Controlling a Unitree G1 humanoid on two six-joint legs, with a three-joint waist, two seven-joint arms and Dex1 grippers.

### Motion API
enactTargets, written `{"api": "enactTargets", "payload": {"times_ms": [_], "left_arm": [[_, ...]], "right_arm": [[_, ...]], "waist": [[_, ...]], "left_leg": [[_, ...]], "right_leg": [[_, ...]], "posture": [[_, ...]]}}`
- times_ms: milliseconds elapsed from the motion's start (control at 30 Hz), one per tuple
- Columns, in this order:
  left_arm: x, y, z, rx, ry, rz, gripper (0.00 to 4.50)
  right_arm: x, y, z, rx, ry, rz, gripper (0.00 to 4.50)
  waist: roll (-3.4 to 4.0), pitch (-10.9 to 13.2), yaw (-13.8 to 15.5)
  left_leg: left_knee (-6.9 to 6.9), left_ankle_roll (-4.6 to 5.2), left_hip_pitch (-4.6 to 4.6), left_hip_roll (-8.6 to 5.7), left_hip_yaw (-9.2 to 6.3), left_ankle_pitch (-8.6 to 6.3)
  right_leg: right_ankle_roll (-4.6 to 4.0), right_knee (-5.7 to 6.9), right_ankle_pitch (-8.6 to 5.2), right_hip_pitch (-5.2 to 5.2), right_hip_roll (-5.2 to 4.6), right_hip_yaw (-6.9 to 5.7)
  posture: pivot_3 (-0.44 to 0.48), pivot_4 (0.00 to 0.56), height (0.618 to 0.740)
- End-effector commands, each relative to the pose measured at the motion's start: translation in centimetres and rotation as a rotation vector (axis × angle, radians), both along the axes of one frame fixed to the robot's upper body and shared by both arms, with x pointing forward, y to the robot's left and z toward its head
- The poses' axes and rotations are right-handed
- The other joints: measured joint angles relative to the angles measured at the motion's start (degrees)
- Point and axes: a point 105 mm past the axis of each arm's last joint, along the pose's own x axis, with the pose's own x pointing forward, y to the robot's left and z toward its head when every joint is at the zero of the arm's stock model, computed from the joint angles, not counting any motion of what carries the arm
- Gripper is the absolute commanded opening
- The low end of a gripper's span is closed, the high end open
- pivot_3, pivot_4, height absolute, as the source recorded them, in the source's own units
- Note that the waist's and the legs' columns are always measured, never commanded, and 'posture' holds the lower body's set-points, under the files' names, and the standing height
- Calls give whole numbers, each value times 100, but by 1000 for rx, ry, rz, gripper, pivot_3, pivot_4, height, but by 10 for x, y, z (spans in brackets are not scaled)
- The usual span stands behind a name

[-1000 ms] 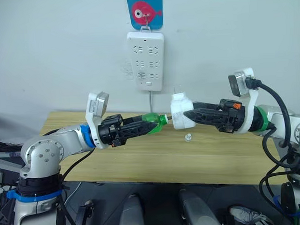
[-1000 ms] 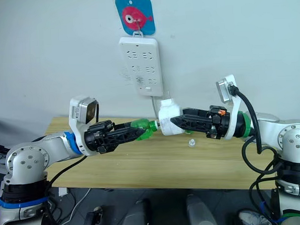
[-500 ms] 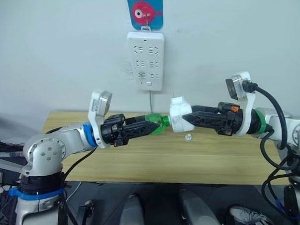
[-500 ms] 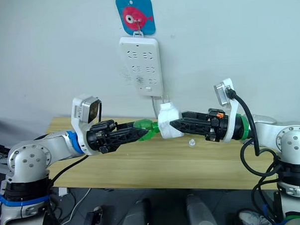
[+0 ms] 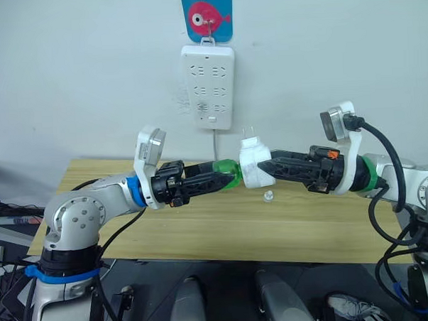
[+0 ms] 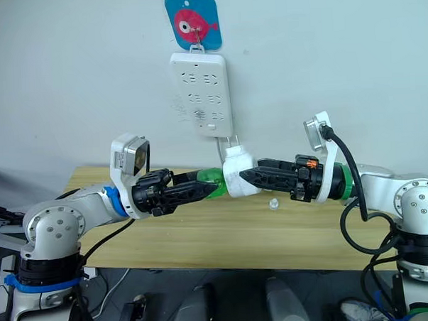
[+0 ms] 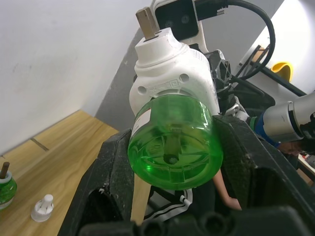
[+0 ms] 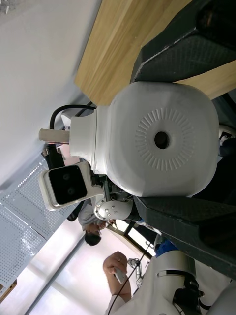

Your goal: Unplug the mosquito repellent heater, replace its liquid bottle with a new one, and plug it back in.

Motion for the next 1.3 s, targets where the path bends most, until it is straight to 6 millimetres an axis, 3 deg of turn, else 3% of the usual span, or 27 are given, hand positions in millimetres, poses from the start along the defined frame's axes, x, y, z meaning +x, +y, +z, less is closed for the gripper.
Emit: {"api": "enactTargets", "payload": {"times_ms": [33,167,333,433,567,667,767,867,1000,1100,1300], "left_arm": [[-12,-15,9,-14,-81,-71,2322],[-7,-14,7,-21,-91,-35,2322],[1,-16,8,-48,-93,8,2322],[6,-16,10,-76,-88,36,2322],[12,-14,15,-104,-81,69,2322],[11,-13,16,-104,-67,51,2322],[5,-13,15,-89,-36,-4,2322],[-3,-13,12,-64,-4,-67,2322],[-8,-12,12,-39,16,-110,2322],[-8,-12,12,-32,20,-123,2322],[-5,-13,13,-40,15,-98,2322]], "right_arm": [[-20,16,-4,-45,19,132,3246],[-21,14,-7,-80,25,133,4498],[-20,11,-10,-128,18,118,4500],[-30,7,-15,-200,-33,157,4500],[-50,-4,-34,-352,-139,215,4500],[-46,-16,-46,-388,-240,160,4500],[-28,-33,-53,-416,-245,102,3921],[0,-40,-48,-401,-324,7,2815],[28,-37,-44,-394,-420,-36,1234],[33,-26,-40,-374,-461,-1,160],[4,7,-30,-277,-468,181,0]], "waist": [[0,0,-1],[0,0,-3],[-1,0,4],[-1,1,6],[-1,1,25],[-3,1,25],[-2,2,-8],[-4,3,-72],[-1,8,-126],[0,9,-130],[1,10,-107]], "left_leg": [[0,0,0,0,0,0],[0,0,0,1,-1,0],[5,0,-1,-1,-1,0],[8,0,-1,-1,-1,0],[6,1,-3,0,-5,0],[6,3,-3,0,-6,-2],[13,2,-3,-3,0,-2],[25,3,1,0,7,-1],[26,3,3,0,6,-1],[23,3,1,-1,4,-1],[10,3,0,0,-5,-2]], "right_leg": [[0,0,0,0,0,0],[0,0,0,0,1,-1],[0,0,0,1,0,0],[0,0,0,1,0,0],[1,-3,0,1,0,-5],[2,-7,-1,2,0,-8],[3,-7,-1,4,-2,-1],[14,-5,8,6,-1,5],[14,-2,16,6,0,6],[14,-3,16,5,0,5],[11,-2,18,5,-1,-4]], "posture": [[-126,222,718],[-126,222,718],[-130,222,718],[-133,222,718],[-134,221,718],[-137,221,718],[-152,221,718],[-157,222,718],[-159,223,718],[-157,221,718],[-148,218,718]]}}
